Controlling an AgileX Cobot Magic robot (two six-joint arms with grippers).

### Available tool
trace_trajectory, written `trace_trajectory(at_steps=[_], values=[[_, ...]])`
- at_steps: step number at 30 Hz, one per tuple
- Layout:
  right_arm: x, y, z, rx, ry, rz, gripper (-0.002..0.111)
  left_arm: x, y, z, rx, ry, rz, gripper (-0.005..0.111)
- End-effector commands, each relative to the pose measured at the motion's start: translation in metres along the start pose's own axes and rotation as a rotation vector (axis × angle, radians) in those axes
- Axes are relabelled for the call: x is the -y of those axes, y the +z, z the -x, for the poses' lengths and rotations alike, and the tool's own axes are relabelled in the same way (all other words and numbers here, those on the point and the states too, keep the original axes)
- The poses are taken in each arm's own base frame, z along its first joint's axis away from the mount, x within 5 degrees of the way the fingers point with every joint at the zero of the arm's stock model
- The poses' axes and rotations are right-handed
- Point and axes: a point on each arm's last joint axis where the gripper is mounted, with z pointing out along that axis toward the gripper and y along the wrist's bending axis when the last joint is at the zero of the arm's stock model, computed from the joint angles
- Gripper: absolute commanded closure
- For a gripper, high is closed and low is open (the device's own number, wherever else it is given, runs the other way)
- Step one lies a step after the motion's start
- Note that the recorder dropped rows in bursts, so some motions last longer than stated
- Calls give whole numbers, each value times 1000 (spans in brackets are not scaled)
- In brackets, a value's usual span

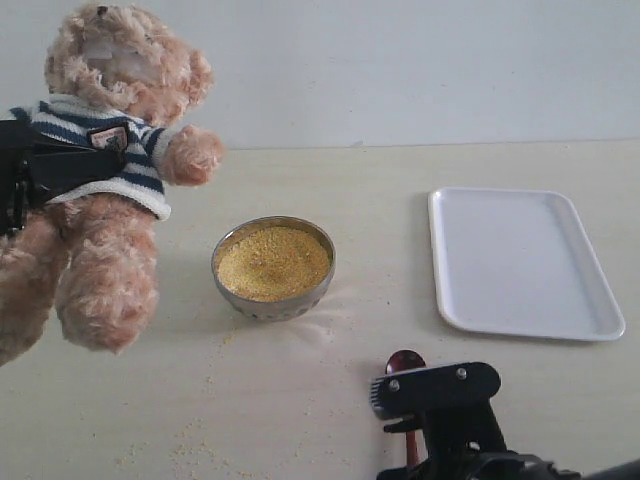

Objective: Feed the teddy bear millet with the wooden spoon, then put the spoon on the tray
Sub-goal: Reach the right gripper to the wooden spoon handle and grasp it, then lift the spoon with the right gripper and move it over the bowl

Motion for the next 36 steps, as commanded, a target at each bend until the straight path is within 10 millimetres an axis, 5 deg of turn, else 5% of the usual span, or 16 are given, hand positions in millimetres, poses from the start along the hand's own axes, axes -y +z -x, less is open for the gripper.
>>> trace_trajectory(at_steps=[1,8,14,17,25,30,36], values=[[13,10,7,-34,-9,-1,44,6,-1,4,19,6,-34,102],[11,10,7,-46,-45,26,50,6,-1,4,19,6,-34,102],[9,10,6,-53,-59,44,82,6,-1,4,19,6,-34,102],[11,10,6,-47,-62,30,109,6,-1,4,19,6,-34,102],[22,5,15,19,-147,-86,108,6,-1,4,19,6,-34,102],[36,-26,35,141,-234,-118,108,6,-1,4,19,6,-34,102],[61,-90,67,348,-448,-119,108,6,-1,4,19,6,-34,102]])
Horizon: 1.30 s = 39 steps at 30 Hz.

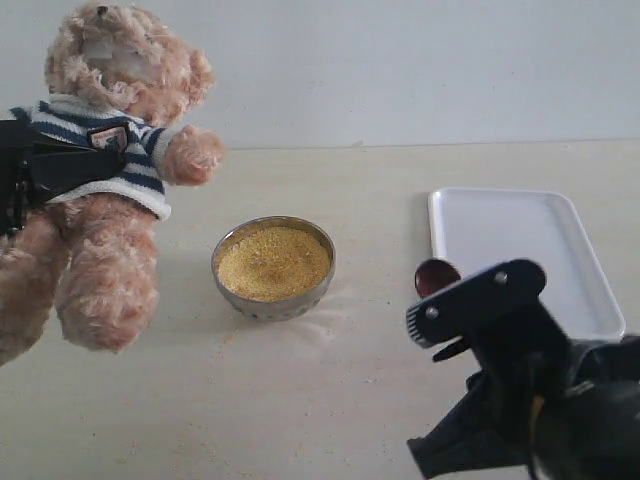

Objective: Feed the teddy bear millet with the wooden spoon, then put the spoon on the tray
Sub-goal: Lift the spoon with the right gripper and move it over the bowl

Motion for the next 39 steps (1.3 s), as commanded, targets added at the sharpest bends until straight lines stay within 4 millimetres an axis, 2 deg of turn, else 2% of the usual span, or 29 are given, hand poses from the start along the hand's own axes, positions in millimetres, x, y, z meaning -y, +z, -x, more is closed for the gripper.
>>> trace_trajectory(at_steps=[1,3,7,11,15,18,22,25,27,29,34,39], values=[[31,-45,30,172,-220,6,108,6,-1,4,19,6,-34,102],[40,-67,44,241,-290,56,108,6,-1,4,19,6,-32,102],[55,-104,73,375,-590,31,108,5,-1,4,21,6,-26,102],[65,-120,98,326,-854,-121,108,4,-1,4,23,29,-18,102],[54,-122,127,242,-1026,-205,108,0,-1,5,34,86,35,102],[38,-106,148,194,-1127,-231,108,-3,-1,6,39,110,65,102],[33,-53,175,15,-1213,-284,108,-2,-3,7,47,98,72,102],[24,-21,186,-92,-1249,-297,108,-9,-11,13,101,126,213,102],[15,-7,189,-109,-1293,-281,108,-19,-21,20,157,128,364,102],[2,7,191,-87,-1348,-255,108,-24,-28,23,190,116,432,102],[-25,38,188,-40,-1394,-180,108,-29,-32,25,199,115,458,102],[-39,60,179,-81,-1431,-145,108,-36,-26,22,166,111,445,102]])
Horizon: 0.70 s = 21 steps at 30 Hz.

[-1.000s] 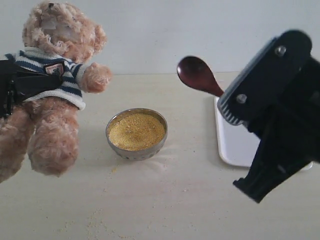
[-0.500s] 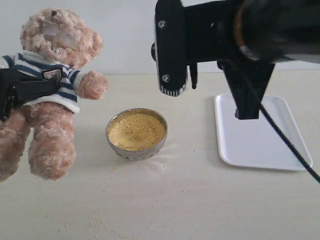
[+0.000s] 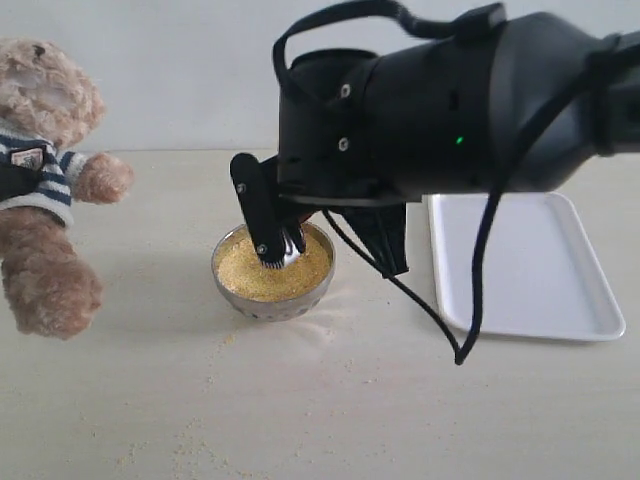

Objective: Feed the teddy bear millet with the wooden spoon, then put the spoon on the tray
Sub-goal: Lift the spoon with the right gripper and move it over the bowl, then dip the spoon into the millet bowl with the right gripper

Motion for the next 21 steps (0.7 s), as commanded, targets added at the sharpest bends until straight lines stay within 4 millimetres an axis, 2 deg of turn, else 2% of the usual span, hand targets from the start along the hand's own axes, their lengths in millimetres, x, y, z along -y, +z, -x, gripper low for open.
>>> trace_trajectory(at_steps=[1,4,11,14,18,21], values=[[-4,10,10,29,-9,15,108,-2,6,0,-11,-10,-21,102],[-3,5,19,97,0,0,108,-5,10,-3,-31,-20,-17,102],[-7,9,20,82,-31,26,108,-5,12,-5,-39,-24,-27,102],[-11,16,27,103,-77,23,108,-5,12,-5,-39,-24,-32,102],[-20,31,29,1,-150,31,108,-4,12,-5,-40,-24,-39,102],[-24,37,32,-9,-142,39,108,-4,12,-5,-40,-24,-41,102]])
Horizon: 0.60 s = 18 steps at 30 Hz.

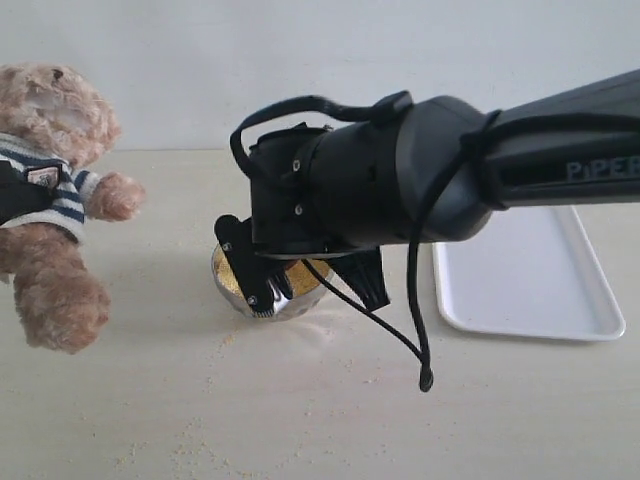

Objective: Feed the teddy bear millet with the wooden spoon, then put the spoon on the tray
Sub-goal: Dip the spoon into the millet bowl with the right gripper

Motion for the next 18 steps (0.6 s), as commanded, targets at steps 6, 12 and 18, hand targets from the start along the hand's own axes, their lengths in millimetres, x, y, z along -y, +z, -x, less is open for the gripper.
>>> trace_trajectory(at_steps=[6,12,18], values=[[1,8,-1,-39,11,-26,108,3,-1,4,17,-6,-28,102],[-1,15,-3,-60,22,-18,108,3,-1,4,16,-6,-30,102],[-6,17,6,-51,9,-9,108,3,-1,4,16,-6,-30,102]])
